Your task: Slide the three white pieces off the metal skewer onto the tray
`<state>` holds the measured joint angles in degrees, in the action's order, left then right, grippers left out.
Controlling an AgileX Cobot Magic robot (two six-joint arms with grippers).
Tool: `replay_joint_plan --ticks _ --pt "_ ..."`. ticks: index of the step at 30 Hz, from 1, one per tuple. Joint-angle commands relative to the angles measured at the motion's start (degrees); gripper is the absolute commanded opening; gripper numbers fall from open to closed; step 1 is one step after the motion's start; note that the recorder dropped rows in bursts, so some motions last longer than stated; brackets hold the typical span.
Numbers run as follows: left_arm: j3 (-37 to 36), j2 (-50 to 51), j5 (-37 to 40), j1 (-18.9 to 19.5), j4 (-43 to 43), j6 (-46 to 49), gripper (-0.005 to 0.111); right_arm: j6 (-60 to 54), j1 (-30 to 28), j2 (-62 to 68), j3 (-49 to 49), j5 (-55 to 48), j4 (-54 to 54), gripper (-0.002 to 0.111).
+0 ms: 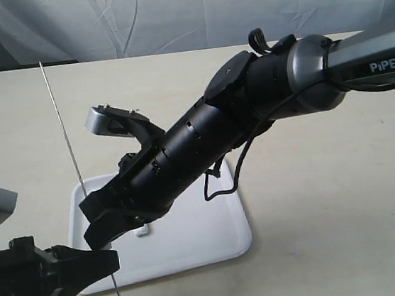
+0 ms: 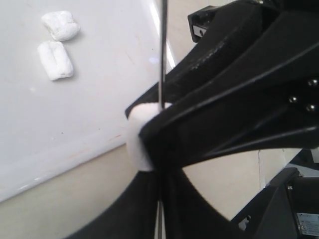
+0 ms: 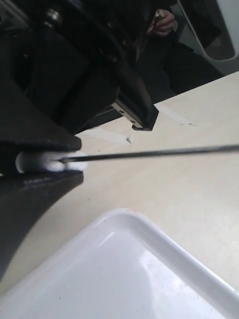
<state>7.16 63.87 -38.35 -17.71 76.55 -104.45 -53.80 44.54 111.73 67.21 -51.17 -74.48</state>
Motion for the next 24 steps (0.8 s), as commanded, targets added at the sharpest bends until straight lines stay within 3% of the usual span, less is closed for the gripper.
replay_joint_plan --ticks 1,5,24 --pt "0.4 -0.1 -0.2 -0.2 2.7 -1.6 0.000 -0.3 -0.1 -0.3 -0.1 1.5 -1.0 -0.001" --pt "0.4 -0.1 -0.3 -0.2 7.8 -4.5 0.000 -0.3 -0.1 -0.3 -0.1 2.8 -1.0 -0.001" --pt "0.1 -0.1 -2.8 -0.2 13.0 -6.5 0.000 -0.6 -2.5 -1.7 0.5 4.8 -3.4 -0.001"
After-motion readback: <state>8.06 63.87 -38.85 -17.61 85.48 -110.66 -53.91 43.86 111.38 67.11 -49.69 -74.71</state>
